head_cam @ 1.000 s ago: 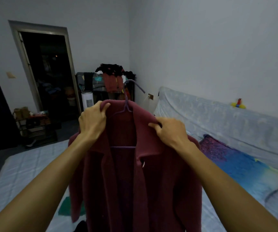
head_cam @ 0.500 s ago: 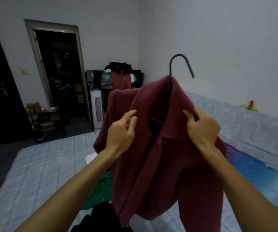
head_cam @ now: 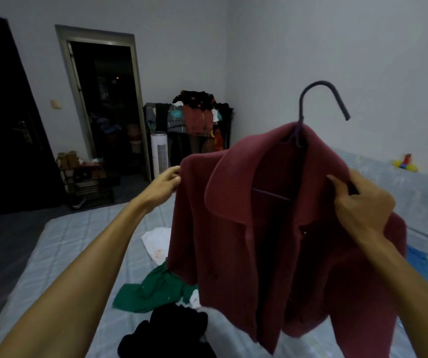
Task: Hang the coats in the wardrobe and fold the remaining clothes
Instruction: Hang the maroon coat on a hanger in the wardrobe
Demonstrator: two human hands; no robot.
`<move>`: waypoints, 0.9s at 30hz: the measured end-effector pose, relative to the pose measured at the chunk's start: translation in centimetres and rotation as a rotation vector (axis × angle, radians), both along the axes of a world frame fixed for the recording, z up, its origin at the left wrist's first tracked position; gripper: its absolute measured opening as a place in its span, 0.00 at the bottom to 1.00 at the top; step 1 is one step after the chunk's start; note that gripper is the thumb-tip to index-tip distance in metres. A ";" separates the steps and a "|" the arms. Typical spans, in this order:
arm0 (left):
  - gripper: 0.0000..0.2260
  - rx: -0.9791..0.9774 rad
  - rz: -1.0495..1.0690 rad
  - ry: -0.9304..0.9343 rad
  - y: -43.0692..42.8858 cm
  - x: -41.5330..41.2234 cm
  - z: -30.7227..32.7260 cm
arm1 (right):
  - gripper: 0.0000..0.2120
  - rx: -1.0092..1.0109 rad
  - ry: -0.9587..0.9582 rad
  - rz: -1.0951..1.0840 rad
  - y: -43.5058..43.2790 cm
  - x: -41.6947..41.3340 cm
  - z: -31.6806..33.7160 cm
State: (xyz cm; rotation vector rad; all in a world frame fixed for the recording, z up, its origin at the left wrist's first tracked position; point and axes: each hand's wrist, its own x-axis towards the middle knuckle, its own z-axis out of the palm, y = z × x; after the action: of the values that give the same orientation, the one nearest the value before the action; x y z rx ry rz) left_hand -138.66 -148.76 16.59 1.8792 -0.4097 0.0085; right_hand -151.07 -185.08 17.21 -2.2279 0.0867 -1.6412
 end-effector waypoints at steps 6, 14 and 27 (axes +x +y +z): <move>0.07 -0.107 0.084 -0.049 0.3 1.0 -1.4 | 0.20 -0.050 0.041 -0.011 -1.6 -0.8 0.0; 0.08 -0.182 0.377 -0.457 -0.4 0.9 2.2 | 0.19 -0.334 0.149 -0.028 -1.4 0.6 -3.7; 0.21 0.489 0.040 -0.624 -2.1 -3.8 3.5 | 0.17 -0.122 0.090 0.145 3.8 2.2 -1.7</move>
State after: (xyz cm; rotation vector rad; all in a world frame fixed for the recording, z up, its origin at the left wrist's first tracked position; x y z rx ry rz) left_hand -142.47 -150.88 20.11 2.3484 -0.8572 0.5795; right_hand -148.92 -181.29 15.46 -2.3384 -0.1516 -1.5061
